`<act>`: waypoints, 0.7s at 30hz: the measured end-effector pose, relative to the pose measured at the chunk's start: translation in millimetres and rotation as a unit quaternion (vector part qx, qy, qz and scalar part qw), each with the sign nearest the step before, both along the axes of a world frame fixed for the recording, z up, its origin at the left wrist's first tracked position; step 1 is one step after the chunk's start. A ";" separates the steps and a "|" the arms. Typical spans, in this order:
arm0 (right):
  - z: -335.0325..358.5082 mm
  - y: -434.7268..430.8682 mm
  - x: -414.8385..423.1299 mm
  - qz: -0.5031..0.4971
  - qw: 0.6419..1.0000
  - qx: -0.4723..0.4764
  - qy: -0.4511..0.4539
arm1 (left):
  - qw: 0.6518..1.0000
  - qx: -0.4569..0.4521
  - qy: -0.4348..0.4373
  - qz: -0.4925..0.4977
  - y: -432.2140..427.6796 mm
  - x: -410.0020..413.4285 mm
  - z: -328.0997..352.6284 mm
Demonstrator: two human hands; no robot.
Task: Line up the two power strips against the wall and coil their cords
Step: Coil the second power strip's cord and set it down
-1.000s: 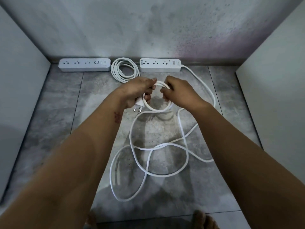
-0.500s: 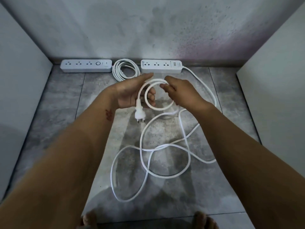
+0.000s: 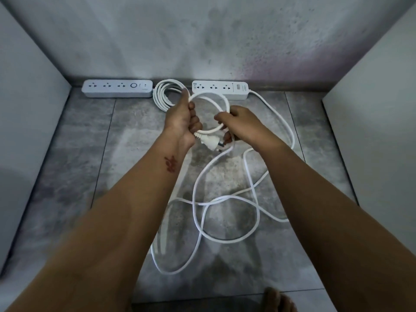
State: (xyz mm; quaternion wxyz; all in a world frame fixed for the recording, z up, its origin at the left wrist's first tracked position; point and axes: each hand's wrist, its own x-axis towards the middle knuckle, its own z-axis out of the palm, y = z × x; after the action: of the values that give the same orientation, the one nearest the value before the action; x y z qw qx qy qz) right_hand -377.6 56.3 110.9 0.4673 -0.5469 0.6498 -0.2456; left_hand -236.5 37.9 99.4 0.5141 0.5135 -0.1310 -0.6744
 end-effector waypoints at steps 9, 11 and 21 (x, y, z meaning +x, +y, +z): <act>4.3 0.5 11.4 0.027 0.995 0.092 -0.014 | 0.980 0.039 0.076 0.182 -0.8 -7.7 -0.2; 3.1 3.4 15.6 0.014 0.993 0.103 -0.063 | 0.976 0.038 0.112 0.183 -0.1 -8.0 -3.1; -5.1 8.2 0.3 0.103 0.978 -0.036 0.178 | 0.981 0.007 -0.041 -0.190 1.0 19.3 -5.4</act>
State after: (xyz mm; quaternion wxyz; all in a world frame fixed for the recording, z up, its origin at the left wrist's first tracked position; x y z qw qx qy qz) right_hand -377.3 64.5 105.8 0.3467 -0.6628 0.6531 -0.1181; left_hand -217.2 38.9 94.0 0.3671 0.5103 -0.2424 -0.7390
